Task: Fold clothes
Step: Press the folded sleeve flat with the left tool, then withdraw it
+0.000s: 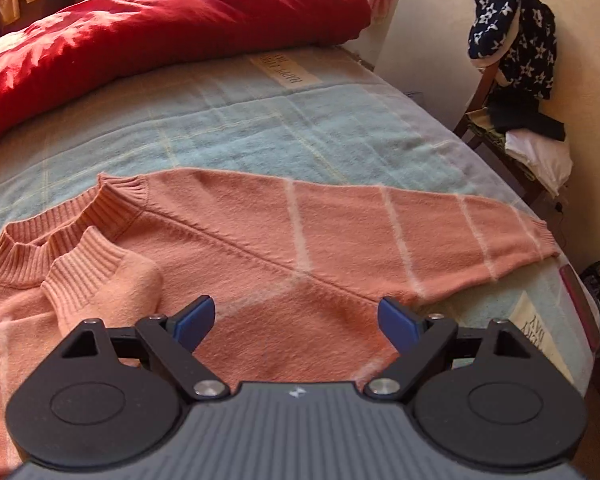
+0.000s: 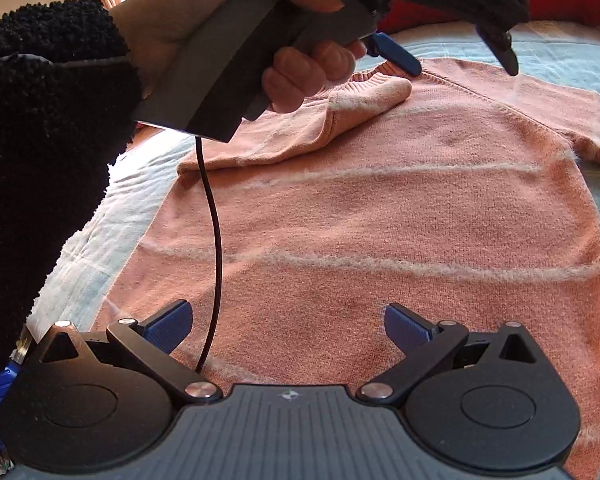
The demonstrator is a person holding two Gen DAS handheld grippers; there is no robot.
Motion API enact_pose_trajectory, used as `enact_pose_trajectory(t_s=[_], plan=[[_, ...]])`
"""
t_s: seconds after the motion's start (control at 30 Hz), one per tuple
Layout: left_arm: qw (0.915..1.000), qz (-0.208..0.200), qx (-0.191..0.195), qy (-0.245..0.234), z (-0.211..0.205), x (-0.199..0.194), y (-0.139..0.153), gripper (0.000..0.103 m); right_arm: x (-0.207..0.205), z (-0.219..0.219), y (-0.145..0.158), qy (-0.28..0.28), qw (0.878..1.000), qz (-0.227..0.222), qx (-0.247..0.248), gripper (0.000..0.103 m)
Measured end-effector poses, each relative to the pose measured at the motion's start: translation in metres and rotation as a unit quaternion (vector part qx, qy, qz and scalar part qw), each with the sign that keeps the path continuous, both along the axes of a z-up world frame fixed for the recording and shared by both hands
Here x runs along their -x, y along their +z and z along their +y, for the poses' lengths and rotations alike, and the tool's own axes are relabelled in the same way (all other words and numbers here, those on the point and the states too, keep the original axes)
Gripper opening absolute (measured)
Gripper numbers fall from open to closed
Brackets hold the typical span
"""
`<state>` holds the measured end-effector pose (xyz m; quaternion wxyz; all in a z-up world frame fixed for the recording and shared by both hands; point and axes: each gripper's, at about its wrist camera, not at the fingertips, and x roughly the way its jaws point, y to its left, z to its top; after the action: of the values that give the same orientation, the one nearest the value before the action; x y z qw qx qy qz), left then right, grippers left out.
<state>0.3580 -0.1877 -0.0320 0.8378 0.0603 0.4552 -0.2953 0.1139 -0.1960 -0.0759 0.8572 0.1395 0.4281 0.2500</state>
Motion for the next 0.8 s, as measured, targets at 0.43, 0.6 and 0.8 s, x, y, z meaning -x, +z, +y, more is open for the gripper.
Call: enact_pose_trajectory(t_s=[0.43, 0.6, 0.8], plan=[[0.9878, 0.017, 0.029, 0.152, 0.101, -0.028, -0.009, 0.089, 0.001, -0.004, 0.000, -0.004, 1.000, -0.001, -0.009, 0.103], [0.9840, 0.063, 0.048, 0.160, 0.092, -0.040, -0.031, 0.089, -0.001, -0.005, -0.003, -0.010, 1.000, 0.002, -0.006, 0.103], [0.9906, 0.045, 0.076, 0.105, 0.066, -0.029, -0.018, 0.091, -0.004, -0.004, -0.006, -0.011, 1.000, 0.006, -0.004, 0.103]])
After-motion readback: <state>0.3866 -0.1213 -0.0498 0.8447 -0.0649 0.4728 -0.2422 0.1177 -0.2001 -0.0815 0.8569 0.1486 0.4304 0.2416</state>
